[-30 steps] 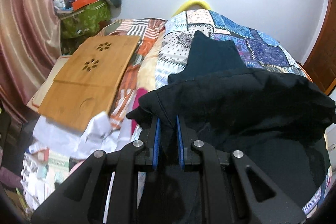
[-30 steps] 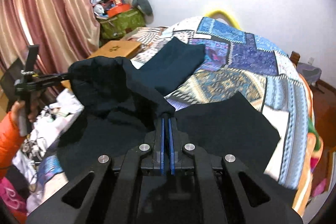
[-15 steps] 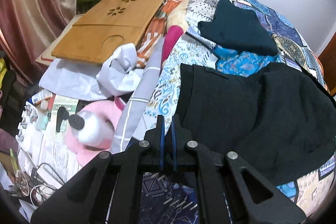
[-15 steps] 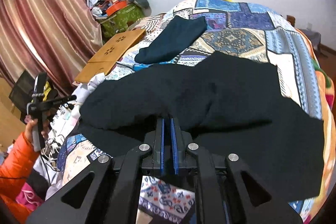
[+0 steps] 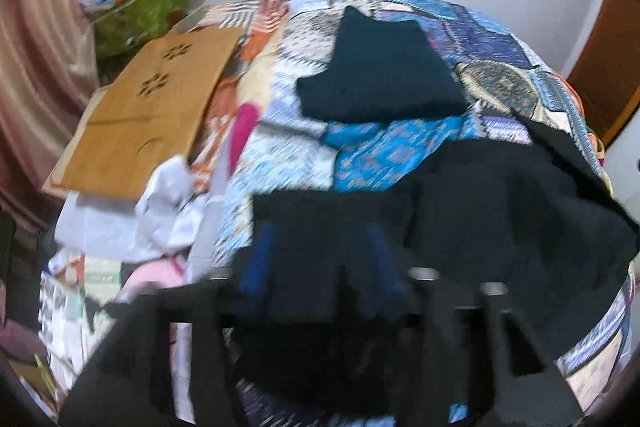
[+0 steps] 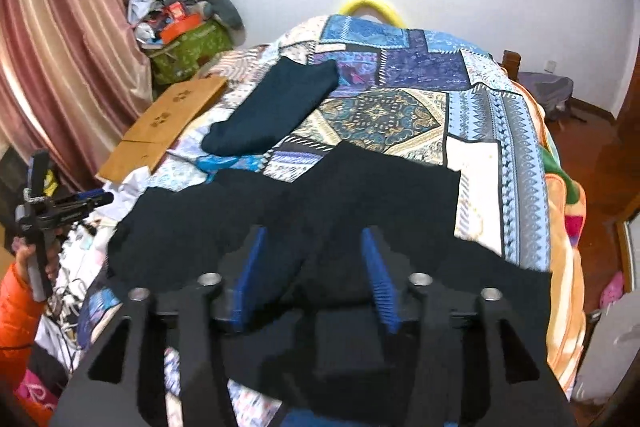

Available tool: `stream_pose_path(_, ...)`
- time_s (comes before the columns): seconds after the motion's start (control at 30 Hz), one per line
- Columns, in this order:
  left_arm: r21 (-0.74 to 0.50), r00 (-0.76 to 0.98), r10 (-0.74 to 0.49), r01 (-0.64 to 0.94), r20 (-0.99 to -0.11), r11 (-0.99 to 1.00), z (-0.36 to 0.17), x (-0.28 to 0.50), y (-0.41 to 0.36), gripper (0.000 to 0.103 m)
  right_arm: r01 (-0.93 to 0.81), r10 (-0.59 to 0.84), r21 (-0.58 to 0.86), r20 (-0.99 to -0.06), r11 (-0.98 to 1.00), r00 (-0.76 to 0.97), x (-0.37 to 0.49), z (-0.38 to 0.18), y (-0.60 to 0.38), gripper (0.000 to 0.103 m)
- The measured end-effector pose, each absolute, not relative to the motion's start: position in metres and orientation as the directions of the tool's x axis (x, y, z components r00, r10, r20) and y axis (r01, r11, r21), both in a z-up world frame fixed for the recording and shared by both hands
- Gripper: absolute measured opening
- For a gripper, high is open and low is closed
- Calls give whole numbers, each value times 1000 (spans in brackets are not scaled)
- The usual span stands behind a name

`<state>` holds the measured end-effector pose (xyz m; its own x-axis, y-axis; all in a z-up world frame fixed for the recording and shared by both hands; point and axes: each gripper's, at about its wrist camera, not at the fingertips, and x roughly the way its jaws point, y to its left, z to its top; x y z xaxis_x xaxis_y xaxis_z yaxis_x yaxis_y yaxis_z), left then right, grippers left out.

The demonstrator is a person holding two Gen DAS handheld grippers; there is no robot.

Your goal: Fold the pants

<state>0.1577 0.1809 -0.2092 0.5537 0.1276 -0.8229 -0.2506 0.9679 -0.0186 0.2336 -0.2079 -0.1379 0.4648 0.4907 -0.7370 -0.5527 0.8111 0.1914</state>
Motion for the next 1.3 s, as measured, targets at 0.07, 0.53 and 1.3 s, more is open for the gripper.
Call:
stream_pose_path(0.07, -6, 565, 134, -238, -814, 971, -205, 178, 172, 69, -555, 487, 193, -749, 809, 448, 253, -147, -197, 57)
stream_pose_path(0.53, 54, 487, 129, -166, -864, 985, -248, 257, 142, 84, -535, 423, 273, -888, 799, 179, 367, -235, -128, 57)
stream_pose_path(1.3, 103, 503, 118, -59, -856, 993, -226, 243, 82, 86, -425, 493, 315, -763, 849, 418, 339, -160, -221, 8)
